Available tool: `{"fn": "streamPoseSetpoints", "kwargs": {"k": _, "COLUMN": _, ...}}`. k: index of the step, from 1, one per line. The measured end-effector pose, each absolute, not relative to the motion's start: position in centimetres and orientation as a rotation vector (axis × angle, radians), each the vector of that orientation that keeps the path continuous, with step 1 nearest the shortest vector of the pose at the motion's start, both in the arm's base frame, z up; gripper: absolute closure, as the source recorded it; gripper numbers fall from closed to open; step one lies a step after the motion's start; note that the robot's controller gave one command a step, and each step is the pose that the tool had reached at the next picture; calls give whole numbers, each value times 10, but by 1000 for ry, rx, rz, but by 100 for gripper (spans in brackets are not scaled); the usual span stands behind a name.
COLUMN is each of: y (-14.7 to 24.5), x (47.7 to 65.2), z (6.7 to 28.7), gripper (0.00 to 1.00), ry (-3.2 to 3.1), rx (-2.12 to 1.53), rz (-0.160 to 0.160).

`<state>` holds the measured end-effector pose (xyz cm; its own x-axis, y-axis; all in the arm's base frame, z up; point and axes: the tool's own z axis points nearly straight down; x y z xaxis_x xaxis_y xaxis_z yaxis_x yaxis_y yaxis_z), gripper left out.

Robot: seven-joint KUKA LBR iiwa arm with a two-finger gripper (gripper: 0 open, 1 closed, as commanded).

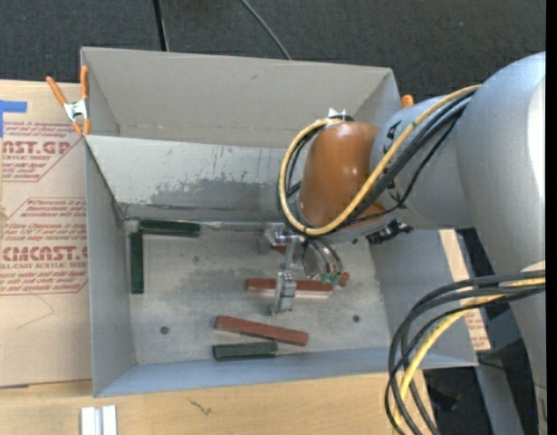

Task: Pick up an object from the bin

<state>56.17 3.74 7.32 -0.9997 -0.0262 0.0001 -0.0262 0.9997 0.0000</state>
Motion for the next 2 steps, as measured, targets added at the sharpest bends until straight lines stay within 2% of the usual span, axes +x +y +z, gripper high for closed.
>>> {"fn": "streamPoseSetpoints", "kwargs": {"k": 1, "y": 28, "x": 548, "z": 102, "gripper": 0, "ry": -3142, "rx": -86, "rz": -1}}
{"fn": "streamPoseSetpoints", "kwargs": {"k": 2, "y": 38, "x": 540, "z": 68, "gripper": 0, "ry": -3138, "rx": -103, "rz": -2}}
